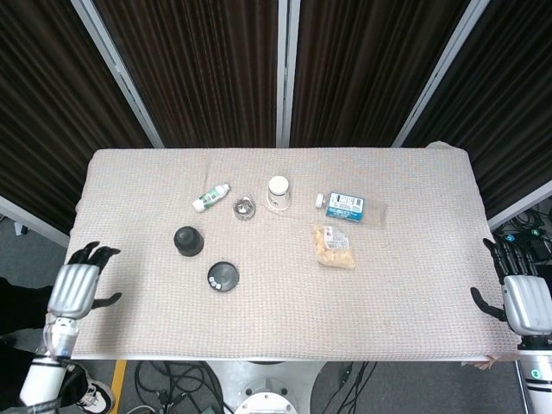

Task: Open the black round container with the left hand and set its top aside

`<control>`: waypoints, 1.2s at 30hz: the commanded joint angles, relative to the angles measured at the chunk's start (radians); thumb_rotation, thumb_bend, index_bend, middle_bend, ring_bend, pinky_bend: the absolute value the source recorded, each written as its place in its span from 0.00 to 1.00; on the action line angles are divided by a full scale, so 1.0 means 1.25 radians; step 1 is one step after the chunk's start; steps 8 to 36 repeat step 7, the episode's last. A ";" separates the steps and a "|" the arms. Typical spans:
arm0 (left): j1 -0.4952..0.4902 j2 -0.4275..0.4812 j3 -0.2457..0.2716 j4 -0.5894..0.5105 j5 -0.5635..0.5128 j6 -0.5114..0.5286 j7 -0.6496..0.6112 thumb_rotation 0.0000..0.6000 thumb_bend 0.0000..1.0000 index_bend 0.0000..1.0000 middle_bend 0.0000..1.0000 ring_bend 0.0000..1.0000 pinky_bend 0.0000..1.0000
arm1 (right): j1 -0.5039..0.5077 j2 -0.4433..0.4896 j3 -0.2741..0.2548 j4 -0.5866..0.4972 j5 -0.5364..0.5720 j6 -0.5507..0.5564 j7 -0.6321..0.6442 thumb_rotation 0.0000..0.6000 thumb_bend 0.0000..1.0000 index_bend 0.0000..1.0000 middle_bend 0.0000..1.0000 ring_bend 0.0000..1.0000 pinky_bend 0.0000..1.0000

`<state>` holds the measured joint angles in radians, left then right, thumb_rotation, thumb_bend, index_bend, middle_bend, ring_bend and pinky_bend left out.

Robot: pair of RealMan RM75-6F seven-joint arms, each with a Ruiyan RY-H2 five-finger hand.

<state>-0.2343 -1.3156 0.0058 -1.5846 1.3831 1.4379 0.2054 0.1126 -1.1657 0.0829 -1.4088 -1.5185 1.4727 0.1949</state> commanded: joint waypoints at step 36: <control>0.087 0.013 0.041 -0.030 0.044 0.069 -0.048 1.00 0.02 0.26 0.25 0.13 0.21 | -0.007 -0.027 -0.007 0.033 -0.055 0.068 0.004 1.00 0.21 0.00 0.00 0.00 0.00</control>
